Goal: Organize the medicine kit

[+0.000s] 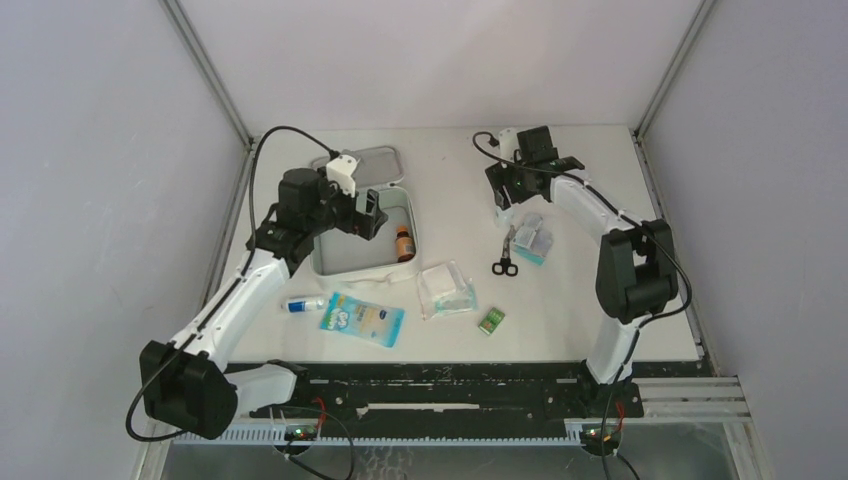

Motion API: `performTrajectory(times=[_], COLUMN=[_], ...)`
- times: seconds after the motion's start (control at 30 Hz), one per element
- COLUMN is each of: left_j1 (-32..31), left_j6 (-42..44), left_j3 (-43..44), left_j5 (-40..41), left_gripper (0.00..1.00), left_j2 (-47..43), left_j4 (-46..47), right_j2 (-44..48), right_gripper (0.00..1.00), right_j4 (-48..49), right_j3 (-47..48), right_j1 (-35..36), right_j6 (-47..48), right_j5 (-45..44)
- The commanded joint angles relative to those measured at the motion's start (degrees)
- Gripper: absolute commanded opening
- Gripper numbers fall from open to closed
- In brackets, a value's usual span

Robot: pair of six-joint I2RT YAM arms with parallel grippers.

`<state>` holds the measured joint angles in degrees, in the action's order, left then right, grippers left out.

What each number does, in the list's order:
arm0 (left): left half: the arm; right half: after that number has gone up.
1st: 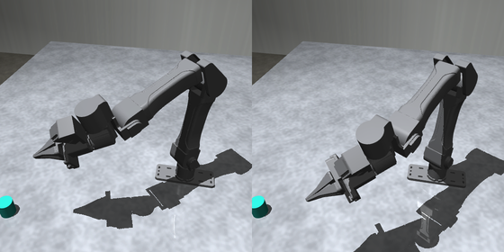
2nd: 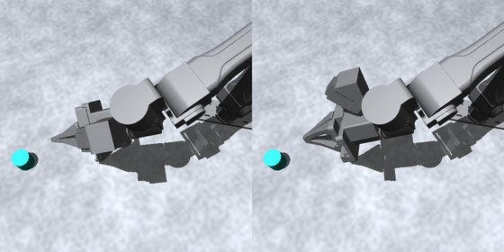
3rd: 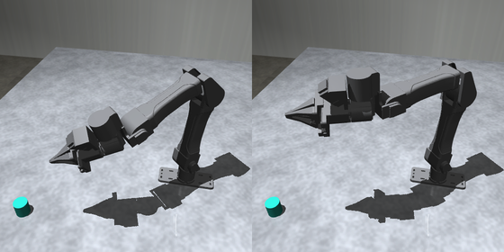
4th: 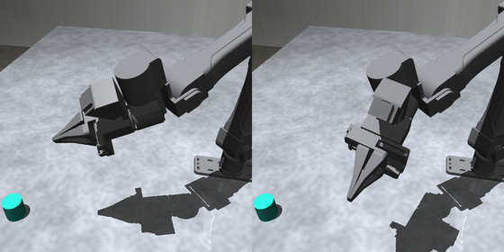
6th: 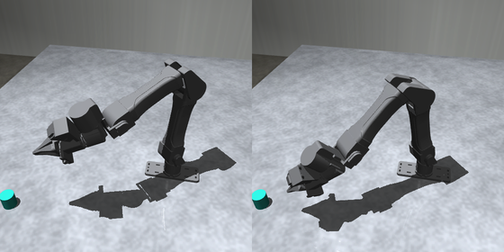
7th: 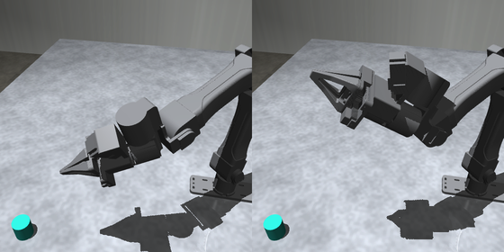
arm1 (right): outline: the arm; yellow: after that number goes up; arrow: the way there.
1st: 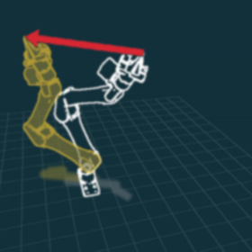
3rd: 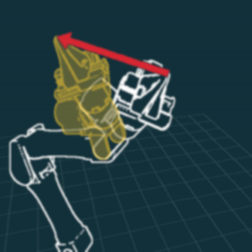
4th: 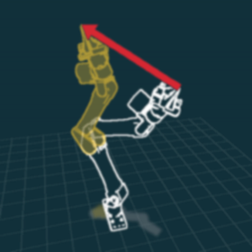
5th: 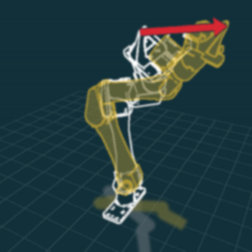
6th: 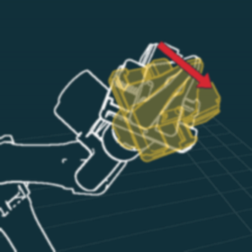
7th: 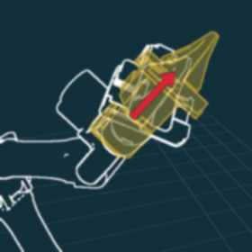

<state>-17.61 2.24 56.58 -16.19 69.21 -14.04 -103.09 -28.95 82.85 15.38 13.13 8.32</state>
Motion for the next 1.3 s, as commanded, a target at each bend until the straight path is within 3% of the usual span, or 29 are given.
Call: performTrajectory(times=[0.0, 0.37, 0.67, 0.87, 1.03, 1.27], left_j1=[-0.2, -0.2, -0.2, -0.2, -0.2, 0.0], left_j6=[3.7, 4.8, 5.2, 5.3, 5.5, 9.6], left_j3=[-1.9, -3.2, -4.0, -4.1, -3.6, -0.9], left_j5=[-0.8, -0.6, -0.2, 0.3, 0.5, -0.1], left_gripper=[1.00, 1.00, 1.00, 1.00, 1.00, 1.00], left_j2=[-3.2, -5.3, -5.9, -6.3, -6.5, -6.4], left_j4=[2.9, 4.3, 4.7, 4.7, 3.9, 0.5], right_j2=[-3.0, -6.0, -7.0, -7.1, -5.4, 2.4], right_gripper=[0.58, 0.45, 0.48, 0.36, 0.19, 0.07], right_j4=[-3.1, -3.8, -4.4, -5.1, -6.5, -8.3], right_j3=[4.5, 5.3, 7.5, 8.1, 8.8, 7.2], right_j1=[0.4, 0.8, 0.7, 0.7, 0.7, 1.3], right_j6=[0.7, 1.9, 1.9, 2.0, 2.5, 5.9], right_j5=[-1.1, -1.3, -0.8, -0.4, 1.9, 15.1])
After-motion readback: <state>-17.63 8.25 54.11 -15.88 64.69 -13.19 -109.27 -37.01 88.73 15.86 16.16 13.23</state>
